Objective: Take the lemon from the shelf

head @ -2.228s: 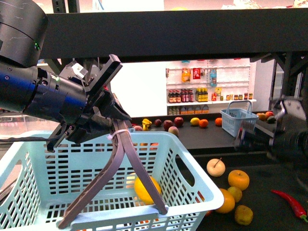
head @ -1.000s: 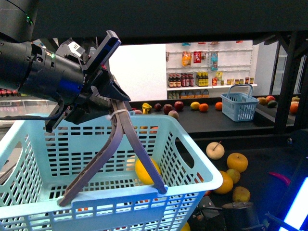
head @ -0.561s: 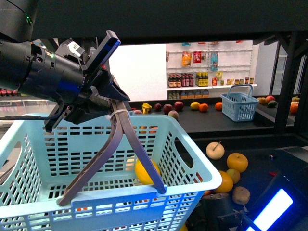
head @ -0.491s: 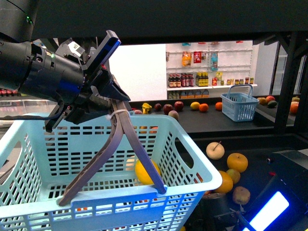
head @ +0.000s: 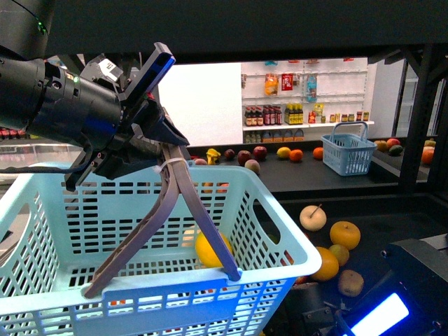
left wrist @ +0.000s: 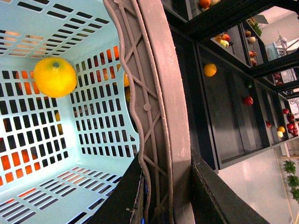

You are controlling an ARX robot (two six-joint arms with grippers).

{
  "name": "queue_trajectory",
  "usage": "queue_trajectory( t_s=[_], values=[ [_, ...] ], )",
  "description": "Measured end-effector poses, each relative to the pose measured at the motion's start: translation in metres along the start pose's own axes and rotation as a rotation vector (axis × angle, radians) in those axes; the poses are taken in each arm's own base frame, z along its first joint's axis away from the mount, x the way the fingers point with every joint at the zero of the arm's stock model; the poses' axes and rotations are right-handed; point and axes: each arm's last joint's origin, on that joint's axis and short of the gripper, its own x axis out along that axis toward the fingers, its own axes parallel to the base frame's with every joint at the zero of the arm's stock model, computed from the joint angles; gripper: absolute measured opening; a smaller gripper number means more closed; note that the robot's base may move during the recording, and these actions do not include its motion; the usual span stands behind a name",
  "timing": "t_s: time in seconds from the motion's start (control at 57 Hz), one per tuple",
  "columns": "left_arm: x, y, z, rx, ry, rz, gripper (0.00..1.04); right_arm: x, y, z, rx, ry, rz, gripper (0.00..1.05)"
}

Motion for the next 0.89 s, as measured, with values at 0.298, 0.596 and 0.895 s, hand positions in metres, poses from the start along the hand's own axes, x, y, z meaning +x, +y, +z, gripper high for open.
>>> queue_trajectory(
  t_s=[0.298, 0.596, 0.895],
  values=[
    [0.0, 0.0, 0.0, 0.0, 0.0, 0.0, 0.21, -0.01, -0.008, -0.002, 0.004, -0.005, -0.041, 0.51],
    [0.0, 0.0, 0.0, 0.0, 0.0, 0.0, 0.21, -0.064, -0.045, 0.029, 0.034, -0.062, -0.184, 0.51],
    [0.0, 0.0, 0.0, 0.0, 0.0, 0.0, 0.21, -0.156, -0.09, 0.068, 0.116, -0.139, -0.491, 0.51]
  ],
)
